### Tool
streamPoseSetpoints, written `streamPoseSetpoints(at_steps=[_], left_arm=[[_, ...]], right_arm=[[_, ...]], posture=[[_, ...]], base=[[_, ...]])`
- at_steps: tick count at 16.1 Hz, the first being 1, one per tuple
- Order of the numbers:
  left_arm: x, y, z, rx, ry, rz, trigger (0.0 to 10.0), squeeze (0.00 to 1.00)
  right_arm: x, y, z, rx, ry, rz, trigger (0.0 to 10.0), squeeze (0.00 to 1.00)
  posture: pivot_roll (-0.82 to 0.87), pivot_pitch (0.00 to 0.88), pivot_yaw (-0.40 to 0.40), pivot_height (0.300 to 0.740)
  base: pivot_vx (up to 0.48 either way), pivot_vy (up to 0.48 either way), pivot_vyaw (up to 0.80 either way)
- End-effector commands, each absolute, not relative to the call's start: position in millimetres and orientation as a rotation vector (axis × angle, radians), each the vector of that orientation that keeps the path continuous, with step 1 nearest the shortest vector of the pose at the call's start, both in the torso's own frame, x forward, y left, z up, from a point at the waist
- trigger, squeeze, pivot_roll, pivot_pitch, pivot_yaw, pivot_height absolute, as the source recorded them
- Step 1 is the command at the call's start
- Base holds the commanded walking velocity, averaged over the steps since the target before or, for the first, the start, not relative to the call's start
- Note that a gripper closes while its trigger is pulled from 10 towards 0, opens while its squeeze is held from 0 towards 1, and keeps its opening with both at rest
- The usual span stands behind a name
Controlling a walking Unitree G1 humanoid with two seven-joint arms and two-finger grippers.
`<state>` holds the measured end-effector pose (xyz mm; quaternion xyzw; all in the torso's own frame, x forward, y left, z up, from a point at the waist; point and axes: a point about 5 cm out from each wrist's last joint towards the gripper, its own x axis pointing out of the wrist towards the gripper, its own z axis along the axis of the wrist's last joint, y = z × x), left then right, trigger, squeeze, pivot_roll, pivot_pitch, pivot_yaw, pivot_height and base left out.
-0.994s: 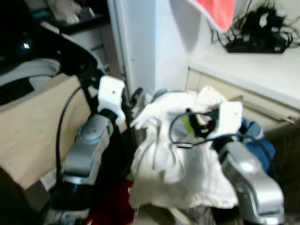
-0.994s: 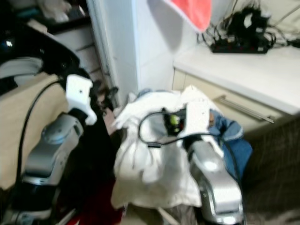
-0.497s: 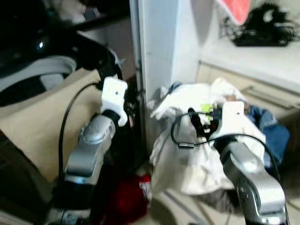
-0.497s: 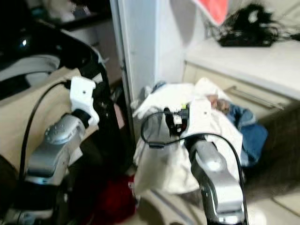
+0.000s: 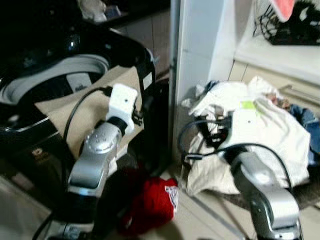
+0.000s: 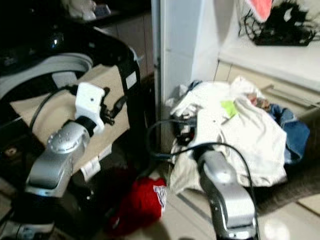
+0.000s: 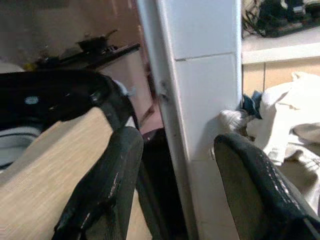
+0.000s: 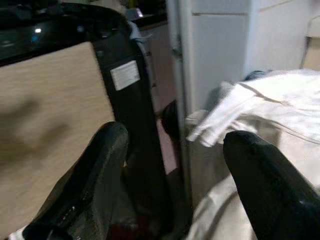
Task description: Clothes washing
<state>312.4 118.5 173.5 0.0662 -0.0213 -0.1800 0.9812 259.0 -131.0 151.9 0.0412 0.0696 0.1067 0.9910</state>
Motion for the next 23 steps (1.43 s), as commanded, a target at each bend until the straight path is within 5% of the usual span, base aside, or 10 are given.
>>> streamPoseSetpoints(at_steps=[1, 7, 17, 23], left_arm=[[314.2, 117.6, 173.4, 0.092, -0.025, -0.356, 10.0, 0.0], [312.7, 119.0, 178.0, 0.076, -0.067, -0.339, 10.0, 0.0], [309.6, 125.0, 170.5, 0.056, -0.044, -0.288, 10.0, 0.0], [310.3, 125.7, 172.3, 0.058, -0.051, -0.286, 10.0, 0.0]], right_arm=[[260.5, -134.7, 157.4, 0.073, 0.118, 0.2, 10.0, 0.0], [261.8, -135.6, 156.3, 0.077, 0.137, 0.205, 10.0, 0.0], [266.2, -138.0, 163.1, -0.059, 0.087, 0.248, 10.0, 0.0], [266.5, -134.8, 162.4, -0.073, 0.084, 0.276, 10.0, 0.0]], posture=[[-0.17, 0.0, 0.069, 0.74], [-0.16, 0.0, 0.052, 0.74], [-0.16, 0.0, 0.042, 0.74], [-0.16, 0.0, 0.043, 0.74]], base=[[0.0, 0.0, 0.0], [0.0, 0.0, -0.38], [0.32, 0.0, 0.0], [0.354, 0.0, 0.49]])
